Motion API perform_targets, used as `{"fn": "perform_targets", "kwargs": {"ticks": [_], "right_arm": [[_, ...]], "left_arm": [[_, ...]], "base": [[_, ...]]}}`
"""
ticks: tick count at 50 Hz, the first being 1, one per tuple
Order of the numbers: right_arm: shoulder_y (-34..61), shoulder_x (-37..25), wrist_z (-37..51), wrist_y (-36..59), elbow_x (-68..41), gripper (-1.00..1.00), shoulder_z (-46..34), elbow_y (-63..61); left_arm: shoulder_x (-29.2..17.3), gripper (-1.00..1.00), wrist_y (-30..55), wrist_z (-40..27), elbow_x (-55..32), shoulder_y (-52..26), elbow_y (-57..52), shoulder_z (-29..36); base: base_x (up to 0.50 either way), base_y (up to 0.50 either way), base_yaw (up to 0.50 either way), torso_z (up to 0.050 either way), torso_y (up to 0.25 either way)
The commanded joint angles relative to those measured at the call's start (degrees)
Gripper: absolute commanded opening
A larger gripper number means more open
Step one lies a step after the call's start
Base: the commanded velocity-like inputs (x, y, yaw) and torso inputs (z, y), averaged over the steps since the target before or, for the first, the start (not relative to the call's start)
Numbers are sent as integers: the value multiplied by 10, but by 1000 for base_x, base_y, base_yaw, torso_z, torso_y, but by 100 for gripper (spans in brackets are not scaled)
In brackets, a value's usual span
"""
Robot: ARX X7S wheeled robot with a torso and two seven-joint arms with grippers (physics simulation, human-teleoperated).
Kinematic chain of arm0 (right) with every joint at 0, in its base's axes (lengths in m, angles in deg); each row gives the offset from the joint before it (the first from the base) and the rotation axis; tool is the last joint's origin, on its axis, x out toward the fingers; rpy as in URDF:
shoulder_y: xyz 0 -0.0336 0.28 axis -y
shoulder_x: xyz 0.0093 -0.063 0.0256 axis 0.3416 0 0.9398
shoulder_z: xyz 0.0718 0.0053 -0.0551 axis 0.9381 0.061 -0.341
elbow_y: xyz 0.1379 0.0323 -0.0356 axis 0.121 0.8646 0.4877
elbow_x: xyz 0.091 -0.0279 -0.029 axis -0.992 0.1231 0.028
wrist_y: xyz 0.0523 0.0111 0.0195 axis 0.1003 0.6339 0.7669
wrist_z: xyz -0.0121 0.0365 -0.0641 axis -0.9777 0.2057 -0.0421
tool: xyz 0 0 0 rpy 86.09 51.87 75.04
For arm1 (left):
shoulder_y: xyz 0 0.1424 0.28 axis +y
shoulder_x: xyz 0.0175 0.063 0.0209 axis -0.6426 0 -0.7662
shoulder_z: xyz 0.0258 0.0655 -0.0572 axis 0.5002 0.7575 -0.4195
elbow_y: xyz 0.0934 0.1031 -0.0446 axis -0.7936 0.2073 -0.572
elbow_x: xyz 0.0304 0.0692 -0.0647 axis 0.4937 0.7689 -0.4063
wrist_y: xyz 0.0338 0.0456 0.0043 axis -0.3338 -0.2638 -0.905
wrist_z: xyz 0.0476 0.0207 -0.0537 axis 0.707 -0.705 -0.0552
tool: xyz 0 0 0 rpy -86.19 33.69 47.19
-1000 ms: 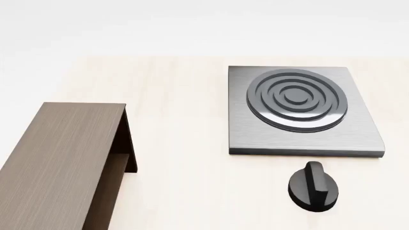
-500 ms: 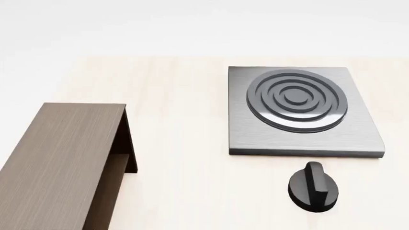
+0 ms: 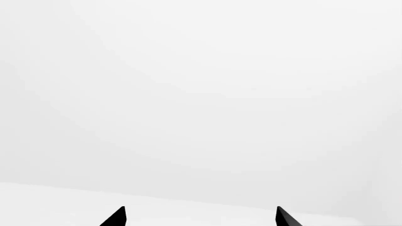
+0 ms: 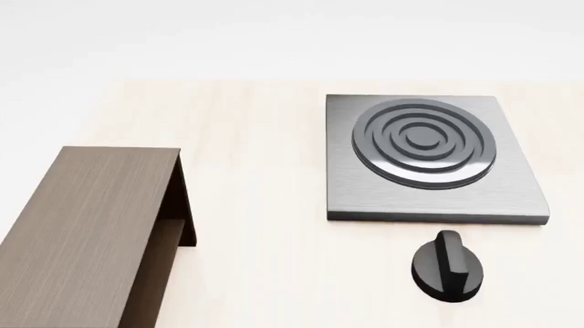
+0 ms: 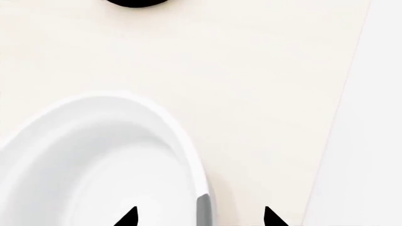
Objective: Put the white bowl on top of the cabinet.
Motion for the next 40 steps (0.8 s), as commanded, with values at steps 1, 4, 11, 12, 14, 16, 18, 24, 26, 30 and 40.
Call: {"fn": "perform_targets", "kwargs": {"ticks": [1,4,11,12,14,16,18,24,26,30,40], "right_arm": [[-13,25,-27,11,14,100,-6,73],[-13,26,-25,13,12,100,-7,74],[-9,22,-23,19,15,-100,-14,73],[-9,22,-21,19,16,-100,-15,72],[-12,24,-19,15,16,-100,-11,70],[-12,24,-17,15,17,-100,-11,69],[-11,24,-18,15,17,-100,-11,69],[-14,27,-16,12,17,-100,-9,65],[-18,27,-15,10,16,-100,-5,63],[-24,27,-11,7,15,-100,0,59],[-55,47,40,-27,14,-100,45,45]], "left_arm": [[11,100,9,21,22,-12,26,16],[11,100,9,21,22,-12,27,16],[11,100,9,21,21,-12,27,16],[10,100,9,21,21,-12,27,16],[10,100,9,21,21,-13,28,16],[10,100,9,20,21,-12,28,16],[10,100,9,20,21,-12,28,16],[10,100,7,20,20,-11,27,16],[10,100,7,20,19,-11,27,15],[10,100,5,20,18,-11,28,15],[10,100,2,21,15,-9,28,14]], "base": [[0,-3,3,0,0],[5,-2,2,-3,0],[3,-2,1,-3,0],[0,0,0,0,0],[0,0,0,0,0],[0,0,0,-5,0],[0,0,0,0,0],[5,-3,1,-4,0],[6,-3,1,0,0],[3,-2,0,-3,0],[1,-2,0,-2,0]]}}
